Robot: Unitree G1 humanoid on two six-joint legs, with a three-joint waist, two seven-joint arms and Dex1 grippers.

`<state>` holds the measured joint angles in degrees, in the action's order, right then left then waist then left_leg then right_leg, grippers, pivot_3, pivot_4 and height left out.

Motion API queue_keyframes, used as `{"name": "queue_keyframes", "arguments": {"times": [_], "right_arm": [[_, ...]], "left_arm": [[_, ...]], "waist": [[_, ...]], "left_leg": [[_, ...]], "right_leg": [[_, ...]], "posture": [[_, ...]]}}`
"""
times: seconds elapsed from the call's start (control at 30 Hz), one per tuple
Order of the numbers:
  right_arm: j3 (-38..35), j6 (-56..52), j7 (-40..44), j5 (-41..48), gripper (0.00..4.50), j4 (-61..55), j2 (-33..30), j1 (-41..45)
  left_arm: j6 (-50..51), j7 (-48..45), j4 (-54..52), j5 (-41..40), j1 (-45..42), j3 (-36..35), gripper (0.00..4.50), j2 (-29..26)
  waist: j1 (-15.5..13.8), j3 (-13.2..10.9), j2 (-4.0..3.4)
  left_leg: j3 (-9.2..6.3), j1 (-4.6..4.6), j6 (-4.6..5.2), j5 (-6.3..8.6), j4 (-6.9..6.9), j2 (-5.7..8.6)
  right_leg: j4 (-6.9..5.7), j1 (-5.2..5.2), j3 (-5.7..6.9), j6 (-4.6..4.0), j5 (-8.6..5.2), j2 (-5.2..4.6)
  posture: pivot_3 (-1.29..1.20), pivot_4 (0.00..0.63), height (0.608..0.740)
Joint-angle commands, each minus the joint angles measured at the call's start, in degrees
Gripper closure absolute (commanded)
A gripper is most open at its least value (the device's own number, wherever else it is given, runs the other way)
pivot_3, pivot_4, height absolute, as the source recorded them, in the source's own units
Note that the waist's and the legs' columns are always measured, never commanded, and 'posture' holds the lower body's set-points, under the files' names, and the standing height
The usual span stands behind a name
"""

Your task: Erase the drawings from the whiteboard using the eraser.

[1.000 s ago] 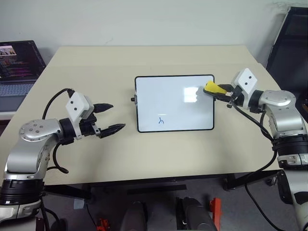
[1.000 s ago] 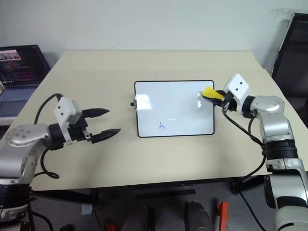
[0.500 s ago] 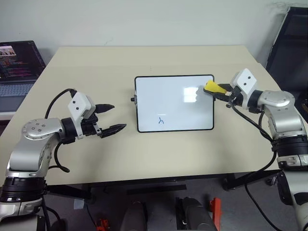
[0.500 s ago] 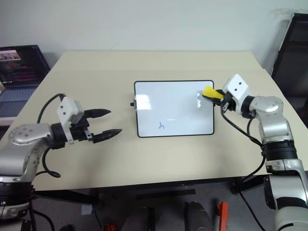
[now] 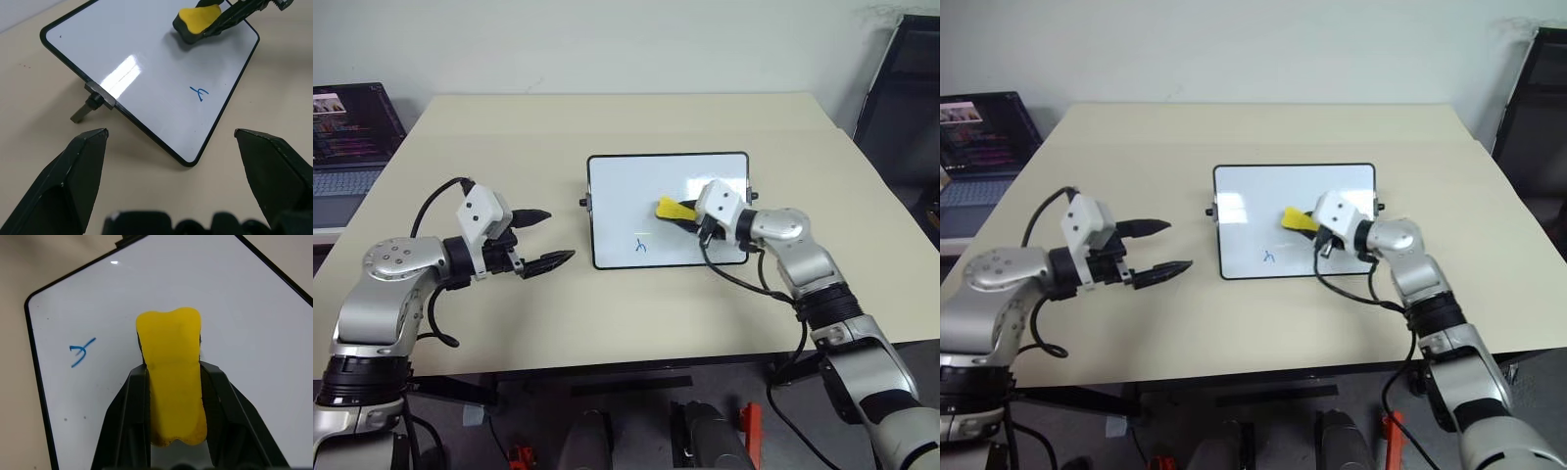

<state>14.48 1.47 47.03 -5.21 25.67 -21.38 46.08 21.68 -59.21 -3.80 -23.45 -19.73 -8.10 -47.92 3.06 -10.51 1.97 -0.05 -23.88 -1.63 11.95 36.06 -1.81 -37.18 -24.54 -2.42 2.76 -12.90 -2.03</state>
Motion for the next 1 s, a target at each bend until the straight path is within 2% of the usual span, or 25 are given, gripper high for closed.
{"name": "queue_keyframes", "arguments": {"times": [0.03, 0.47, 0.7, 1.0], "right_arm": [[0.9, 2.9, -2.0, -2.3, 3.49, 2.0, 0.8, 2.7], [5.2, 5.3, -3.7, -7.1, 3.49, 8.1, 6.6, 6.1], [7.6, 5.3, -3.2, -10.0, 3.49, 9.9, 5.5, 4.2], [8.6, 5.5, -2.4, -10.7, 3.49, 15.0, 5.3, 1.9]], "left_arm": [[-0.8, 0.0, -0.8, 0.0, 0.1, -1.5, 0.00, -0.9], [-0.3, 0.5, -1.4, -0.2, 0.4, -1.9, 0.00, -1.0], [-0.2, 0.8, -1.6, -0.2, 0.7, -2.1, 0.00, -1.0], [-0.5, 0.9, -1.1, -0.2, 0.3, -1.8, 0.00, -1.1]], "waist": [[0.0, 0.0, 0.00], [0.2, 0.0, 0.01], [0.1, 0.0, 0.02], [0.2, 0.1, 0.07]], "left_leg": [[0.00, 0.00, 0.00, 0.00, 0.00, 0.00], [-0.04, 0.12, 0.00, 0.00, 0.02, 0.00], [-0.06, 0.15, 0.00, 0.00, 0.03, 0.00], [-0.04, 1.12, 0.00, 0.00, -0.01, 0.00]], "right_leg": [[0.00, 0.00, 0.00, 0.00, 0.00, 0.00], [-0.04, 0.12, 0.02, -0.01, 0.00, 0.00], [-0.05, 0.17, 0.03, -0.01, 0.00, 0.00], [-0.02, 1.11, 0.02, 0.07, -0.16, 0.00]], "posture": [[0.00, 0.150, 0.740], [0.00, 0.150, 0.740], [0.00, 0.150, 0.740], [0.00, 0.150, 0.740]]}}
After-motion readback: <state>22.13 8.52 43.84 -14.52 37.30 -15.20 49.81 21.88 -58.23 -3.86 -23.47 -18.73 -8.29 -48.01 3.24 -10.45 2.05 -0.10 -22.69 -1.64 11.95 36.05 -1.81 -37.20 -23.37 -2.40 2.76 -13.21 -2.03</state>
